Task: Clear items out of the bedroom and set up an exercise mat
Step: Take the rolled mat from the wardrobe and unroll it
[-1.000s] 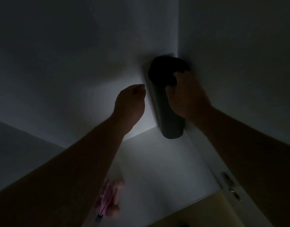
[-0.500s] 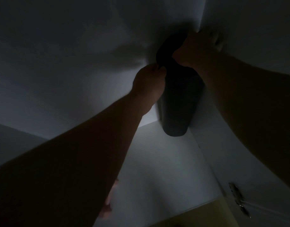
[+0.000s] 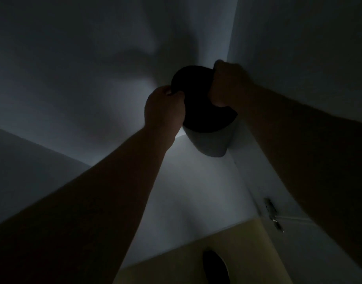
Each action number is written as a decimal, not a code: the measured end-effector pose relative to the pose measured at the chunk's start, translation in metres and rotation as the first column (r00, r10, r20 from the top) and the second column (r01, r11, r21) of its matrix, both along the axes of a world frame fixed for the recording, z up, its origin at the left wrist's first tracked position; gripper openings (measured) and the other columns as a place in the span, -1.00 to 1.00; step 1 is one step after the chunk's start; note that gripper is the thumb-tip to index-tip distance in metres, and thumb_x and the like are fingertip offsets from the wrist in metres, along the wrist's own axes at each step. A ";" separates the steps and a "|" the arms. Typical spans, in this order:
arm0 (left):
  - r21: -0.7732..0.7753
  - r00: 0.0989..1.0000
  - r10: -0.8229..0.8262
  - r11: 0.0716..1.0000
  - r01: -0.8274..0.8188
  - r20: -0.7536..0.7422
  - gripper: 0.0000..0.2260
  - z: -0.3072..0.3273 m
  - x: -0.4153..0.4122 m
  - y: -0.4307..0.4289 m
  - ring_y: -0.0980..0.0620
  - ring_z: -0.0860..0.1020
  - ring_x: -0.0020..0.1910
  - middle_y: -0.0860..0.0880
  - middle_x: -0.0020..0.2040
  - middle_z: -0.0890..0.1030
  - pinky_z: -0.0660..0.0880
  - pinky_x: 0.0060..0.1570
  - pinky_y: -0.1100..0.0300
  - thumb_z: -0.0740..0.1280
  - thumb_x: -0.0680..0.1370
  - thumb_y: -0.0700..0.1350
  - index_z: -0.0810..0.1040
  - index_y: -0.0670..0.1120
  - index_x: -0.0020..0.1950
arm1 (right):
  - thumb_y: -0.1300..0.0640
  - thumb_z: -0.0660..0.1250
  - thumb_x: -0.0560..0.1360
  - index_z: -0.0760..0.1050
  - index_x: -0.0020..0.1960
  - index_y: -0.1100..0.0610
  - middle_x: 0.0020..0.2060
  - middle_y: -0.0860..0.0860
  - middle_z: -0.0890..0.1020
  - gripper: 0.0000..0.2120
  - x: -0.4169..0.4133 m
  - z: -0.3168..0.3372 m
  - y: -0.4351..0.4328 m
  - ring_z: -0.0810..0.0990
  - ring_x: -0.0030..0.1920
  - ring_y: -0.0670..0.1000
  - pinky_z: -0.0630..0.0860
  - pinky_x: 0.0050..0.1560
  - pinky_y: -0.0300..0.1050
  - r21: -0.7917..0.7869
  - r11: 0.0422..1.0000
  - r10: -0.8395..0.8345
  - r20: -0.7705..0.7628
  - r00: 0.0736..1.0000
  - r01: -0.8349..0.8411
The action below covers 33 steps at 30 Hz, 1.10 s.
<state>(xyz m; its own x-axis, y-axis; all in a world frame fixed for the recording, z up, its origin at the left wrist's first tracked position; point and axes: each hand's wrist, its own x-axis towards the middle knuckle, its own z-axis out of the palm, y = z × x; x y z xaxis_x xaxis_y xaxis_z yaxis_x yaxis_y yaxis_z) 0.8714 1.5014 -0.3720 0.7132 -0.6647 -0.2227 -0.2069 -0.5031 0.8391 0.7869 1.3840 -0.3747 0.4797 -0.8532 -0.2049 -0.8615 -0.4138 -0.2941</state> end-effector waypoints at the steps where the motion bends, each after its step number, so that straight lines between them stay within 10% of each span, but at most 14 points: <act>1: -0.011 1.000 -0.011 1.000 0.011 0.005 -0.86 0.002 -0.007 0.014 0.07 0.54 -0.19 0.09 -0.26 0.52 0.55 0.05 0.02 0.31 0.56 -0.14 0.50 0.04 -0.20 | 0.21 0.38 0.52 0.34 0.35 0.27 0.25 0.25 0.51 -0.55 -0.008 0.002 0.015 0.53 0.23 0.25 0.47 0.14 0.03 0.013 1.000 -0.006 0.022 1.000 0.006; 8: 0.019 0.966 -0.194 0.981 0.194 0.168 -0.71 0.050 -0.065 0.141 0.04 0.58 0.07 0.09 0.02 0.59 0.53 0.12 0.10 0.36 0.57 -0.03 0.59 -0.03 0.27 | 0.13 0.33 0.53 0.44 0.24 0.22 0.19 0.19 0.56 -0.68 -0.085 0.034 0.142 0.57 0.14 0.20 0.42 -0.02 -0.07 -0.025 0.999 -0.043 0.121 0.992 0.047; 16: -0.100 0.984 -0.116 0.986 0.130 0.134 -0.70 0.139 -0.141 0.303 0.03 0.58 0.22 -0.02 0.23 0.63 0.47 0.30 0.05 0.36 0.58 -0.06 0.59 -0.04 0.31 | 0.23 0.27 0.54 0.43 -0.06 0.20 -0.15 0.03 0.45 -0.97 -0.167 0.142 0.310 0.42 -0.19 0.00 0.36 -0.10 -0.18 0.041 0.999 -0.036 0.221 0.975 0.027; 20: -0.174 0.989 -0.088 0.979 0.108 0.117 -0.71 0.193 -0.177 0.388 0.08 0.59 0.18 0.03 0.19 0.65 0.49 0.28 0.04 0.32 0.57 -0.03 0.61 0.00 0.28 | 0.25 0.26 0.53 0.20 -0.31 0.10 -0.32 -0.03 0.33 -0.68 -0.202 0.206 0.394 0.44 -0.20 0.02 0.39 -0.11 -0.14 0.038 0.999 -0.033 0.247 0.969 0.025; 33: -0.218 0.992 0.090 0.974 -0.069 0.086 -0.72 0.314 -0.219 0.534 0.04 0.55 0.22 0.01 0.25 0.61 0.42 0.35 0.02 0.27 0.62 -0.13 0.58 -0.02 0.31 | 0.12 0.32 0.50 0.50 0.17 0.15 0.04 0.10 0.60 -0.74 -0.224 0.358 0.540 0.55 -0.11 0.08 0.43 -0.15 -0.10 -0.037 0.942 0.331 -0.031 0.943 -0.332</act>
